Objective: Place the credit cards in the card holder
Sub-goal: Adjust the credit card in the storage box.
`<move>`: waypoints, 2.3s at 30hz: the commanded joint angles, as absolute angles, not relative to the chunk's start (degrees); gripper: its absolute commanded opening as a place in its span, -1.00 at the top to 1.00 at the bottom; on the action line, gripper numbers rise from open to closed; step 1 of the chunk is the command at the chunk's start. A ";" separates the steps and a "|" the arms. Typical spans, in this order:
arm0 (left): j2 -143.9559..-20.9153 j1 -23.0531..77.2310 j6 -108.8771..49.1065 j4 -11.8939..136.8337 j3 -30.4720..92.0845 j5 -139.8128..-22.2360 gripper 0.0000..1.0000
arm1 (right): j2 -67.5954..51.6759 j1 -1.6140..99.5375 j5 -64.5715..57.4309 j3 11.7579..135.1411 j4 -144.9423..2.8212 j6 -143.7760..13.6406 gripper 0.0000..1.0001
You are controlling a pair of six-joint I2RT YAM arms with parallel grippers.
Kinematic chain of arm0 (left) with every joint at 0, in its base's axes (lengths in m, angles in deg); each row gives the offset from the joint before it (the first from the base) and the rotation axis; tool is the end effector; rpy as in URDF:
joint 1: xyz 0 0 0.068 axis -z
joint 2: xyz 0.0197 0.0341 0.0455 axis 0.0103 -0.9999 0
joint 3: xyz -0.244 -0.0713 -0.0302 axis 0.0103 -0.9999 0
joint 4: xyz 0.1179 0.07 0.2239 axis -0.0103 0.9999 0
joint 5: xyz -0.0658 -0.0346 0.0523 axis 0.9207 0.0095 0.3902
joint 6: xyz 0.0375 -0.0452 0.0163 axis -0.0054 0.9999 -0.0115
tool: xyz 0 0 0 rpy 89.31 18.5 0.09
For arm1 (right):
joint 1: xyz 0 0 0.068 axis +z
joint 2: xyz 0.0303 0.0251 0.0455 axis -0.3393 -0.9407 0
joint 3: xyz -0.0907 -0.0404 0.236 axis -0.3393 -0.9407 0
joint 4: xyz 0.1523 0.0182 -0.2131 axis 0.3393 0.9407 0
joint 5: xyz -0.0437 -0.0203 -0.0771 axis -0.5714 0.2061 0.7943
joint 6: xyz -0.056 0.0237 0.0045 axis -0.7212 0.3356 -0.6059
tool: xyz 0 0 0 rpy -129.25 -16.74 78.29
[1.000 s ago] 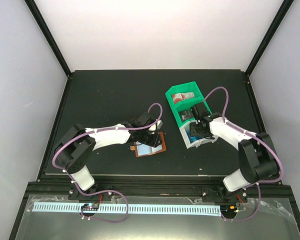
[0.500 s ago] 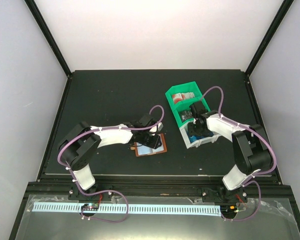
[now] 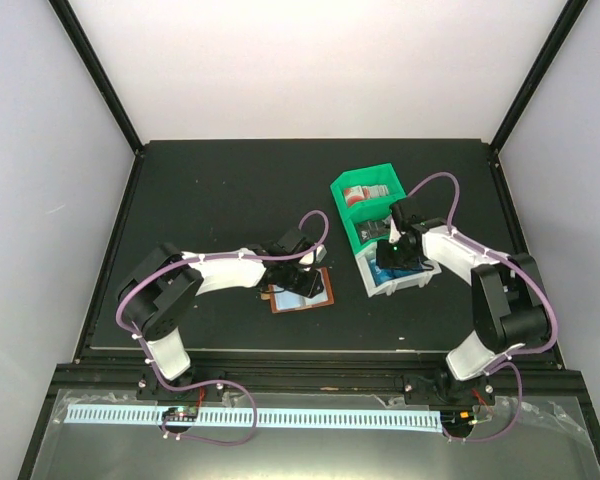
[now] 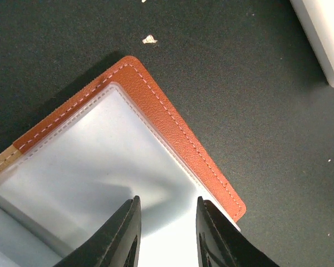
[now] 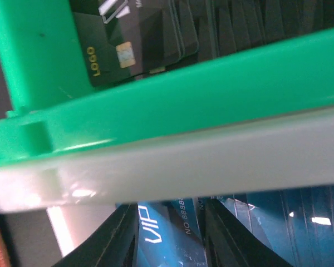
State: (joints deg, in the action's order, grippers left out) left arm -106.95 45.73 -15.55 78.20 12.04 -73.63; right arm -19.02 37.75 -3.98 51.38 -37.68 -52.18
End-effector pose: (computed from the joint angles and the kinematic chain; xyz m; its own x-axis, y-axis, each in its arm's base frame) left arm 0.2270 -0.2456 0.1169 -0.8900 0.2976 -0.3455 0.4317 0.7939 -0.4281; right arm 0.2785 0.0968 0.1396 -0.9708 0.0369 -0.2372 -0.0184 0.9738 0.2268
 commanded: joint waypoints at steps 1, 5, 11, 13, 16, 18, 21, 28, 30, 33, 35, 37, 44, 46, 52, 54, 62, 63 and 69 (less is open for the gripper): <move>-108.03 46.12 -15.89 77.32 11.51 -73.99 0.42 | -15.94 37.72 -9.44 51.08 -38.15 -51.43 0.32; -107.95 46.13 -15.85 77.15 11.21 -73.85 0.42 | -14.84 37.75 -8.93 51.05 -37.19 -51.23 0.37; -107.77 46.12 -15.76 76.79 10.87 -73.59 0.42 | -13.50 37.71 -11.70 49.98 -36.76 -51.38 0.51; -107.70 46.12 -15.78 76.71 10.71 -73.61 0.42 | -12.93 37.76 -13.48 49.53 -37.00 -51.76 0.51; -107.84 46.12 -15.59 76.46 10.59 -73.47 0.42 | -12.98 37.74 -15.63 49.26 -37.14 -52.49 0.50; -107.92 46.14 -15.51 76.43 10.68 -73.36 0.42 | -13.24 37.78 -16.54 49.17 -37.19 -52.59 0.50; -107.97 46.13 -15.50 76.44 10.80 -73.29 0.42 | -13.04 37.85 -17.80 48.81 -37.48 -52.63 0.50; -108.30 46.13 -15.25 76.51 10.87 -73.29 0.43 | -12.36 37.85 -21.85 48.09 -38.11 -53.21 0.50; -108.36 46.16 -15.10 76.42 10.89 -73.21 0.43 | -12.10 37.83 -23.52 47.78 -38.74 -53.31 0.49; -108.46 46.12 -15.02 76.43 10.94 -73.22 0.43 | -11.83 37.82 -25.25 47.51 -39.27 -53.33 0.48; -108.48 46.12 -14.96 76.42 11.06 -73.20 0.43 | -11.54 37.82 -26.49 47.06 -39.81 -53.29 0.48; -108.56 46.17 -14.88 76.52 11.03 -73.20 0.43 | -10.74 37.84 -27.47 46.06 -40.72 -52.90 0.48; -108.89 46.12 -14.48 76.26 10.96 -72.99 0.44 | -11.26 38.13 -29.16 44.17 -43.55 -51.51 0.40; -108.82 46.12 -14.46 76.24 10.94 -72.95 0.44 | -11.78 38.55 -29.48 43.97 -44.53 -51.05 0.36; -108.63 46.14 -14.35 76.22 10.81 -73.05 0.44 | -13.22 40.98 -23.51 45.99 -42.64 -50.30 0.24; -108.67 46.16 -14.27 76.22 10.69 -73.03 0.44 | -13.36 41.84 -18.56 46.92 -41.50 -49.81 0.21; -108.83 46.16 -14.31 76.16 10.83 -72.94 0.44 | -12.40 44.01 -13.81 48.33 -40.60 -48.90 0.11; -108.81 46.19 -14.34 76.17 10.86 -72.98 0.44 | -12.25 44.27 -13.14 48.55 -40.47 -48.74 0.10; -108.89 46.14 -14.38 76.24 10.95 -72.94 0.45 | -13.45 46.88 -9.42 50.79 -39.68 -48.35 -0.11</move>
State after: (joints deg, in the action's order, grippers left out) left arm -107.23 45.73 -14.68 76.52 10.97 -73.56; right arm -12.77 45.05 -13.60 47.97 -40.67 -48.70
